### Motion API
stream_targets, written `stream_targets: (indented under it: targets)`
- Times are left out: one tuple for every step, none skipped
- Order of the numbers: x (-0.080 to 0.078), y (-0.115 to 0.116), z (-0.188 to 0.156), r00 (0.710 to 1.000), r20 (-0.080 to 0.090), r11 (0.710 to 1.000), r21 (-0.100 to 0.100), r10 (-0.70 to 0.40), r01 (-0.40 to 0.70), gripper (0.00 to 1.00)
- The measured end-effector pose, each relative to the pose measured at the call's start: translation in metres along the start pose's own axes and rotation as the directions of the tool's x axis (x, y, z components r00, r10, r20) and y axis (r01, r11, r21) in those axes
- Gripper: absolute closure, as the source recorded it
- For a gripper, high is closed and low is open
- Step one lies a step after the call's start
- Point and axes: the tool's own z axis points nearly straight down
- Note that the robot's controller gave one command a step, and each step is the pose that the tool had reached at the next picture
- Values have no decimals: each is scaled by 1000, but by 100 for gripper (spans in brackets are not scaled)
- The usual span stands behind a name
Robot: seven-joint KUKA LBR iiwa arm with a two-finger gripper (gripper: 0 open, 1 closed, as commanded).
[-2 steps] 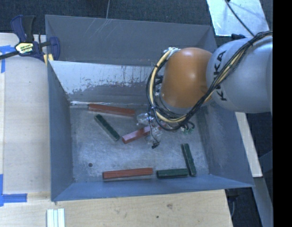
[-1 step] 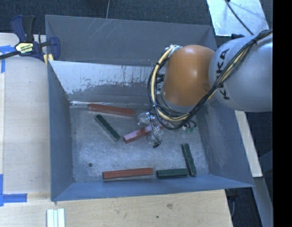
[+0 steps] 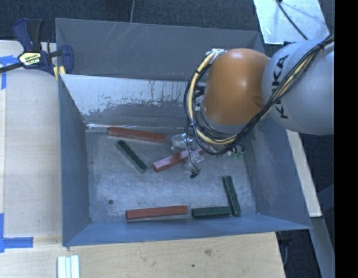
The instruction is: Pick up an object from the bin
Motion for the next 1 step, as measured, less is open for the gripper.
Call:
stream_targets:
  targets:
    - [-2, -1, -13, 1000, 8, 1000, 3, 0, -1, 100]
